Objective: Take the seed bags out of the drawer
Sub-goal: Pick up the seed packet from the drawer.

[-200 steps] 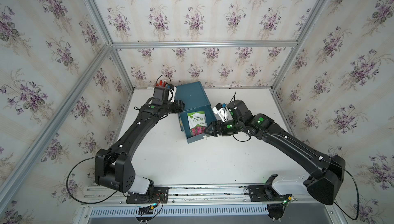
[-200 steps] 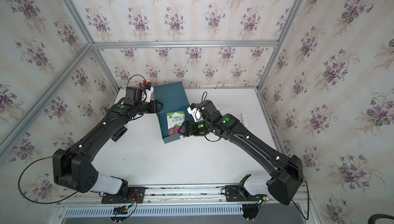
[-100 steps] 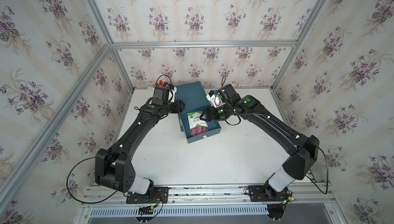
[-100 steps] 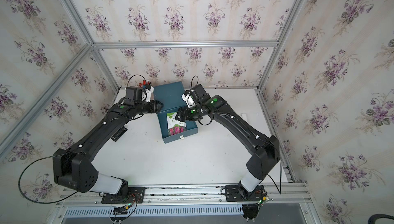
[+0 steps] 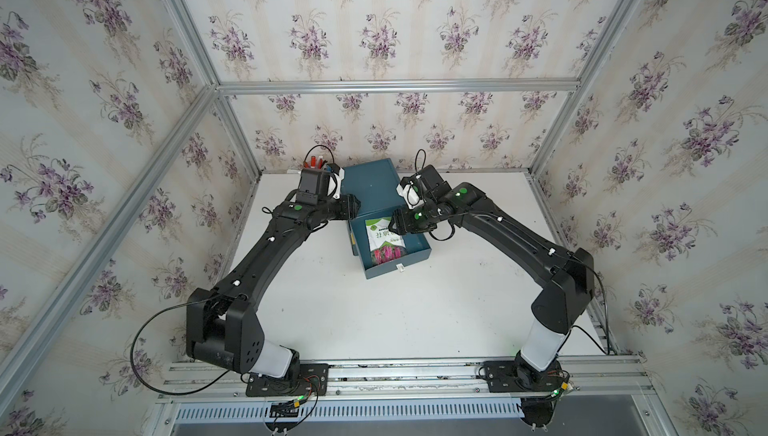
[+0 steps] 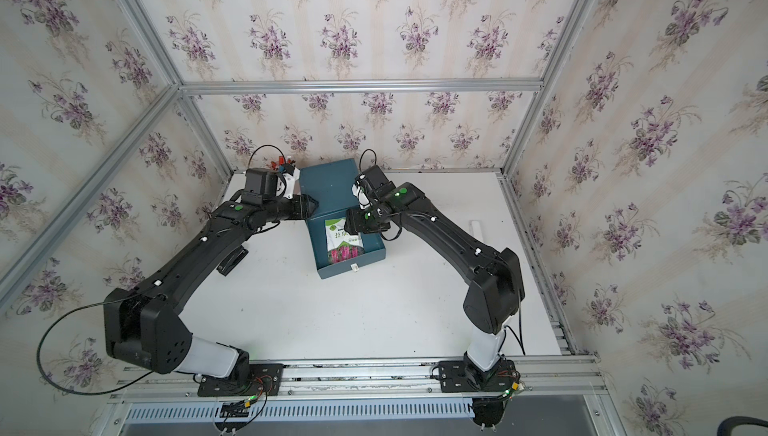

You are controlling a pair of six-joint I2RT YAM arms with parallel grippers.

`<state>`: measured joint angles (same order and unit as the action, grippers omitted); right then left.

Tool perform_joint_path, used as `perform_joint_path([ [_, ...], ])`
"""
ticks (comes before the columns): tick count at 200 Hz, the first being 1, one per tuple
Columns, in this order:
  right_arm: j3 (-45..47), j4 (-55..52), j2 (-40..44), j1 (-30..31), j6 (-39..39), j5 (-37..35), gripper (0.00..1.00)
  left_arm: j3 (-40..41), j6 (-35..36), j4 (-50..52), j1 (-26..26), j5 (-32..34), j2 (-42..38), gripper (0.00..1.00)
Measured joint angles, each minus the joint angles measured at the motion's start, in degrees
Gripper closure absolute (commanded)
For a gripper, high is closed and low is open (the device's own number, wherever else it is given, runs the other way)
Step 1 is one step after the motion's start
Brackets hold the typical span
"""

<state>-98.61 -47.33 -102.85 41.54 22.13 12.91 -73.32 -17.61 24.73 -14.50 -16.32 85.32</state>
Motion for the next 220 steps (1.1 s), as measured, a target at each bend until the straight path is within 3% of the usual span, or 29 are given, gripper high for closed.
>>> perform_joint_path([
  [75,-2.29,-0.07,-3.74,1.2,0.37,-6.01,0.38,-0.57,0.02,0.31,0.0,0.02,0.42,0.39],
  [220,-3.93,0.11,-7.52,2.27,1.49,-8.26,0.4,-2.32,0.31,1.6,0.02,0.09,1.68,0.39],
])
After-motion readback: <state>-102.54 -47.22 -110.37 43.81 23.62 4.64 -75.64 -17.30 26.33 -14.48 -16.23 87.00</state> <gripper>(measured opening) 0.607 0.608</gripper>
